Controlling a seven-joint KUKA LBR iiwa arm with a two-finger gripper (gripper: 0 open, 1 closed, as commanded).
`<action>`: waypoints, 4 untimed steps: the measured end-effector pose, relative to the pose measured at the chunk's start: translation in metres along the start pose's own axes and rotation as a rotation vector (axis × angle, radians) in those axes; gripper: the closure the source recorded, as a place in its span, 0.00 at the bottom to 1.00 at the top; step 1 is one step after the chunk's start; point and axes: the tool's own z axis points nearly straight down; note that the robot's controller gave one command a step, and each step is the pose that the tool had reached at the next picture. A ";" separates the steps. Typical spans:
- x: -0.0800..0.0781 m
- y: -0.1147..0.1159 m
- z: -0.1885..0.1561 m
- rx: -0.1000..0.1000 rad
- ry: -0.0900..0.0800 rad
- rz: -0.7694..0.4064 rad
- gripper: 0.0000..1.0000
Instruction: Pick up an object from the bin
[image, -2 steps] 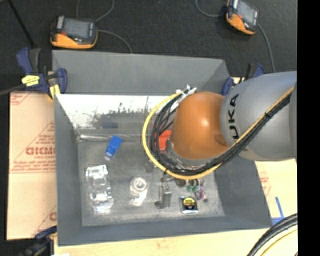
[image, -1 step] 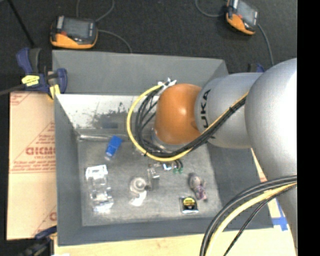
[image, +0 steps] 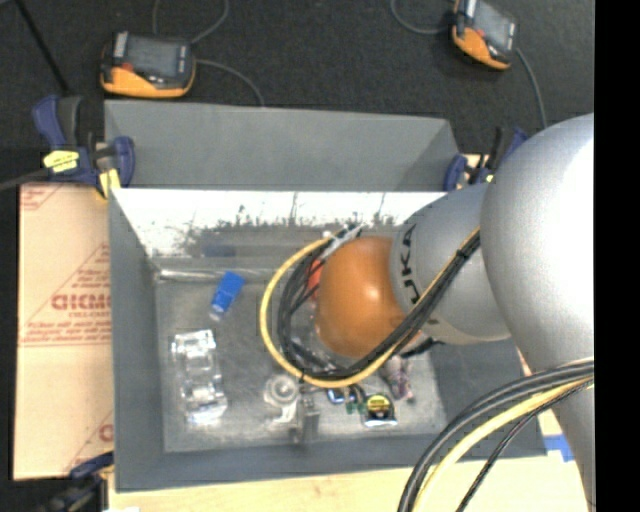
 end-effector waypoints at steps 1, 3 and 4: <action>-0.003 0.000 -0.002 0.000 -0.006 0.001 1.00; 0.015 0.050 -0.005 0.002 -0.026 -0.122 0.00; 0.016 0.049 -0.004 0.002 -0.023 -0.118 1.00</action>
Offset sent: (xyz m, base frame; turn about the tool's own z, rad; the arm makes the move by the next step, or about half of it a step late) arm 0.0000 0.0000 0.0000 0.0000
